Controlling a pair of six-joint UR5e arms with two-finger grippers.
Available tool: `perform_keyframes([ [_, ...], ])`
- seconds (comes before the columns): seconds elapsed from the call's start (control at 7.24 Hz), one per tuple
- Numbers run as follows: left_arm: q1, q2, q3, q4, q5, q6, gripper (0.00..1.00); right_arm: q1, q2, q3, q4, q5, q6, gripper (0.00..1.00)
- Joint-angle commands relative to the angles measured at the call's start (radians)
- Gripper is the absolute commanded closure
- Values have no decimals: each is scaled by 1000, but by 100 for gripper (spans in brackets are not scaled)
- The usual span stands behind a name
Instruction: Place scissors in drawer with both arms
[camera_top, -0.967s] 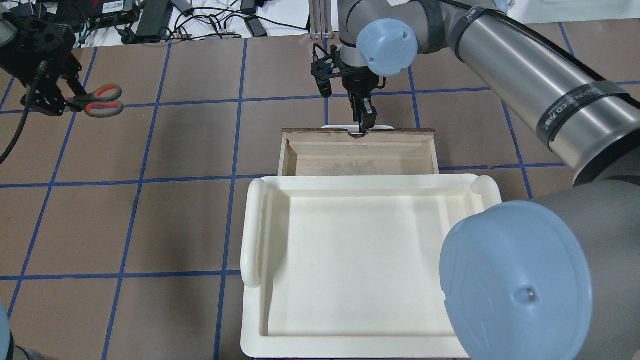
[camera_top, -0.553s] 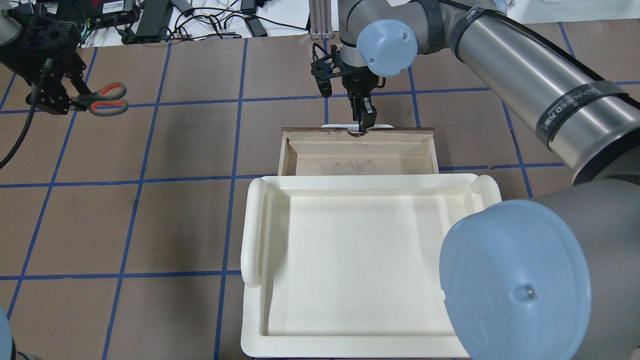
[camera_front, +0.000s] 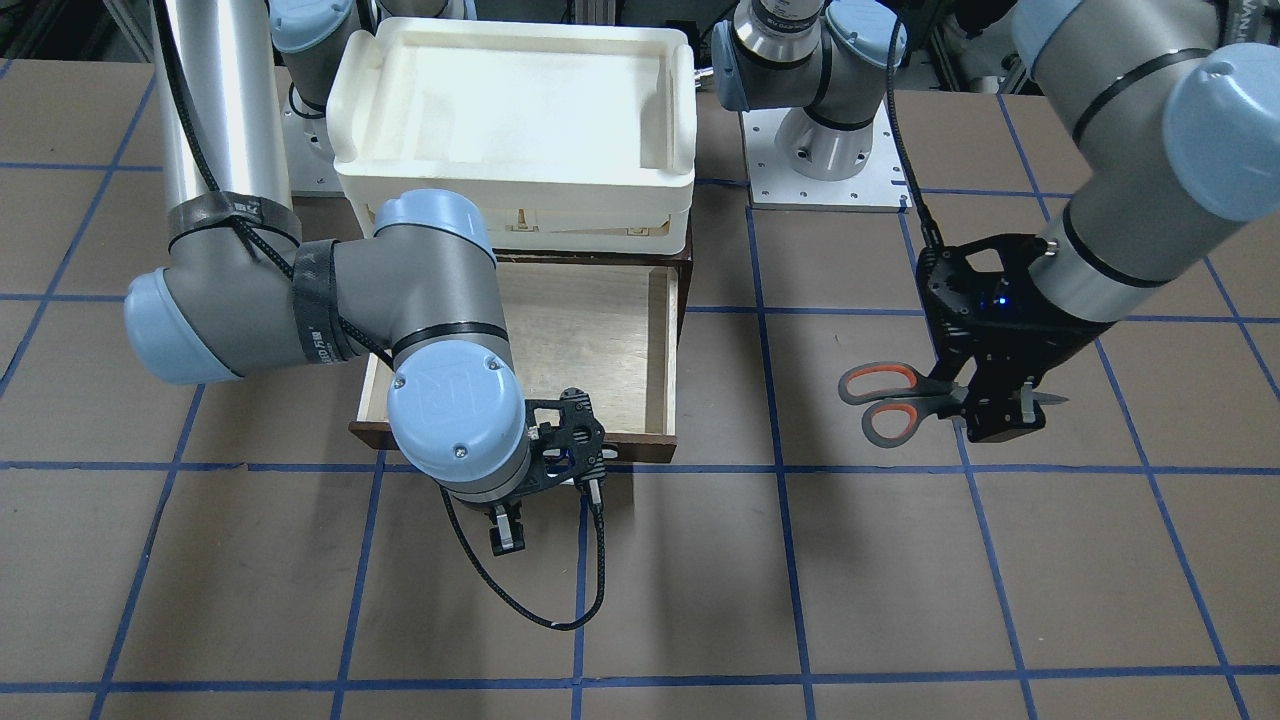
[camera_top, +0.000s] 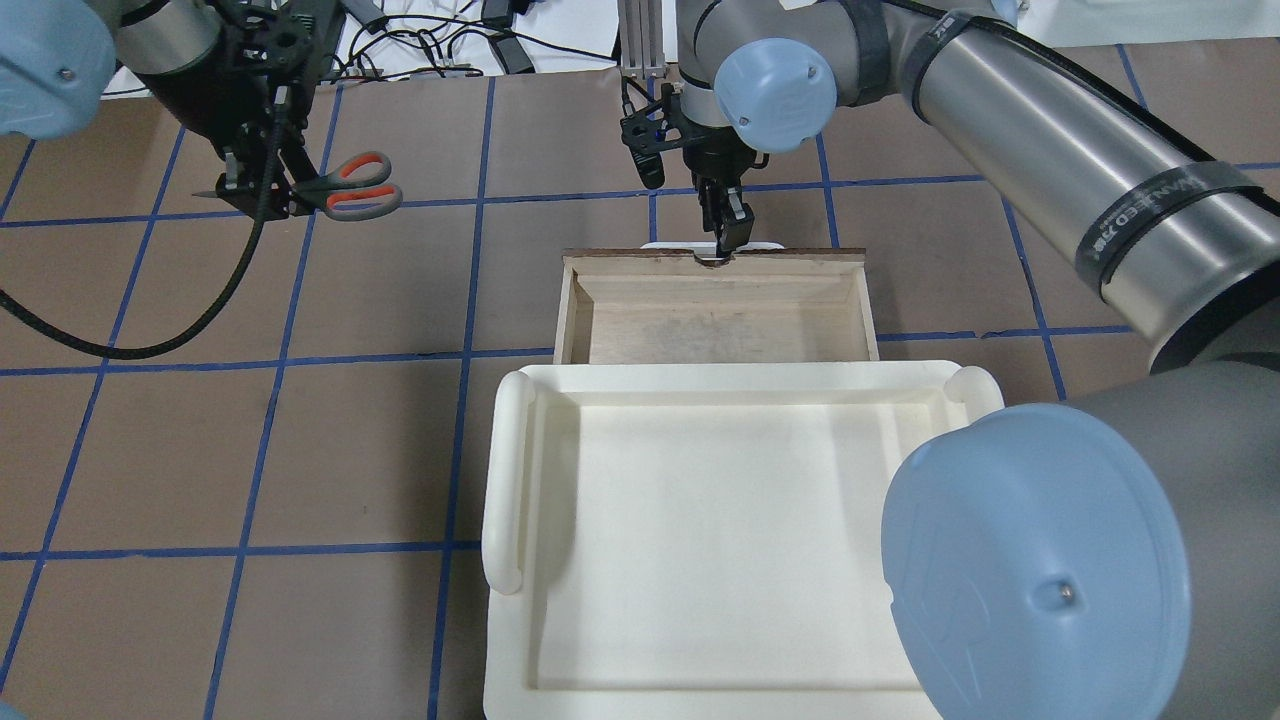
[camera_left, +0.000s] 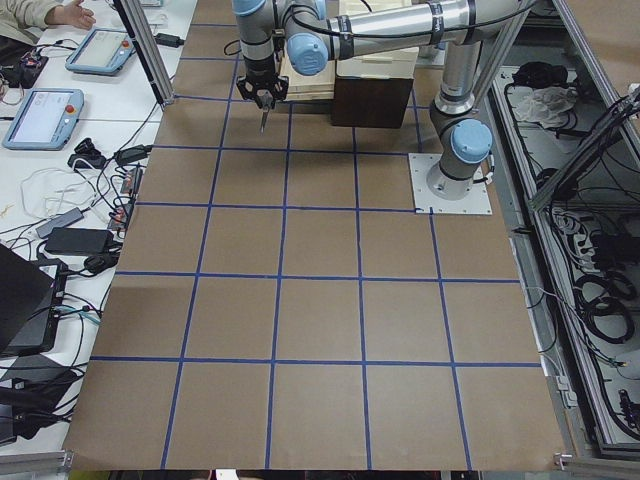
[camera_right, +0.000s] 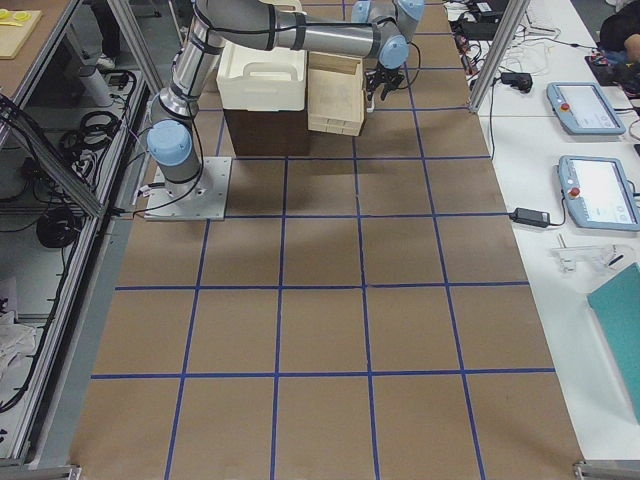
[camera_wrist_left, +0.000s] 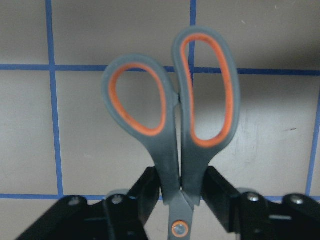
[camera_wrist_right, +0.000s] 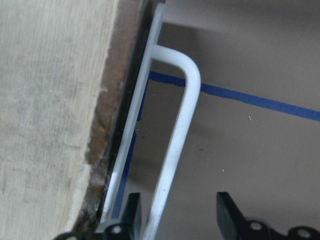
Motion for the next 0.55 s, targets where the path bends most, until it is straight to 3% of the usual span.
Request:
perform_keyframes([
  [0.0, -64, 4, -1, -3, -3, -86, 77, 0, -14, 3, 3, 11, 21, 0],
  [0.41, -98, 21, -11, -11, -46, -169, 76, -4, -92, 3, 8, -6, 21, 0],
])
